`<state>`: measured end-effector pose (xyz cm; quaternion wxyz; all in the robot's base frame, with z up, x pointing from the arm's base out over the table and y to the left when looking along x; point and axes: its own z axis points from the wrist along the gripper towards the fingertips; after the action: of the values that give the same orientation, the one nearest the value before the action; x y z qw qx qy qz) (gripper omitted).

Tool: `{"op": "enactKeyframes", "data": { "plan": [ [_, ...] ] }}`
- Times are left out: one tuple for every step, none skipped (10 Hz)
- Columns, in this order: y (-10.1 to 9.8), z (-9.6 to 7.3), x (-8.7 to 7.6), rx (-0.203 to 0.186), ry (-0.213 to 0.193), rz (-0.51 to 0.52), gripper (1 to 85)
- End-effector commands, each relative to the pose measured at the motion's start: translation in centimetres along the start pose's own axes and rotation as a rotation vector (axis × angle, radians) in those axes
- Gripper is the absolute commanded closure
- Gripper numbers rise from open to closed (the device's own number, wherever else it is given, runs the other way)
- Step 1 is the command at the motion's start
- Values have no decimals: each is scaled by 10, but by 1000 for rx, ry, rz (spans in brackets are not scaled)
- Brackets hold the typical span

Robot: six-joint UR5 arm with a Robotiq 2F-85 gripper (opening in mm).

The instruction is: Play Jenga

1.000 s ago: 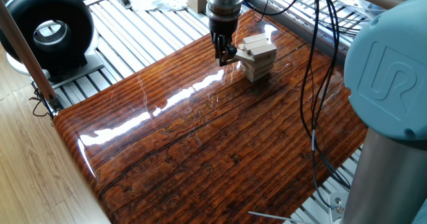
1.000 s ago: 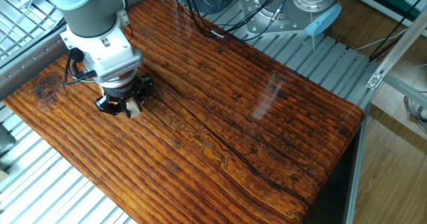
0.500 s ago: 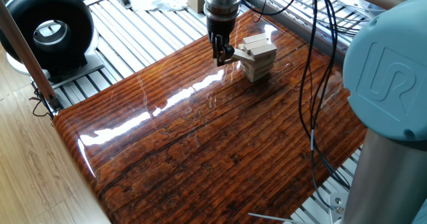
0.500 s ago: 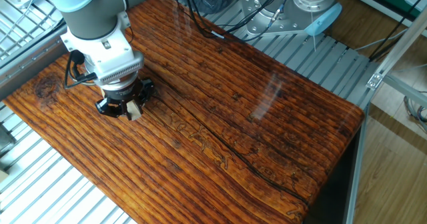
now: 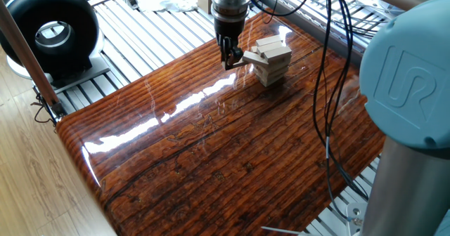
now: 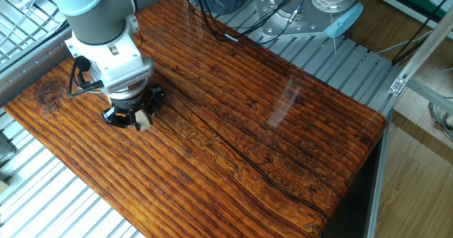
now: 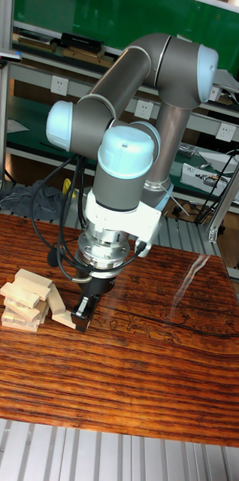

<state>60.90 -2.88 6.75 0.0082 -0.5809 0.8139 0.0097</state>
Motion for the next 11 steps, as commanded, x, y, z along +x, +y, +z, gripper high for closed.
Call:
{"op": "enactKeyframes", "data": {
  "plan": [
    [0, -1, -8, -1, -19, 10, 600],
    [0, -1, -9, -2, -21, 12, 600],
    [-1, -1, -10, -1, -23, 13, 600],
    [-1, -1, -12, -2, -26, 17, 600],
    [-1, -1, -14, -3, -27, 18, 600],
    [-1, -1, -15, -3, -27, 20, 600],
    [-1, -1, -16, -3, -28, 20, 600],
    [0, -1, -18, -4, -30, 21, 600],
    [-1, -1, -19, -3, -32, 23, 600],
    [-1, -1, -20, -4, -35, 24, 600],
    [-1, -1, -22, -4, -36, 26, 600]
  ]
}}
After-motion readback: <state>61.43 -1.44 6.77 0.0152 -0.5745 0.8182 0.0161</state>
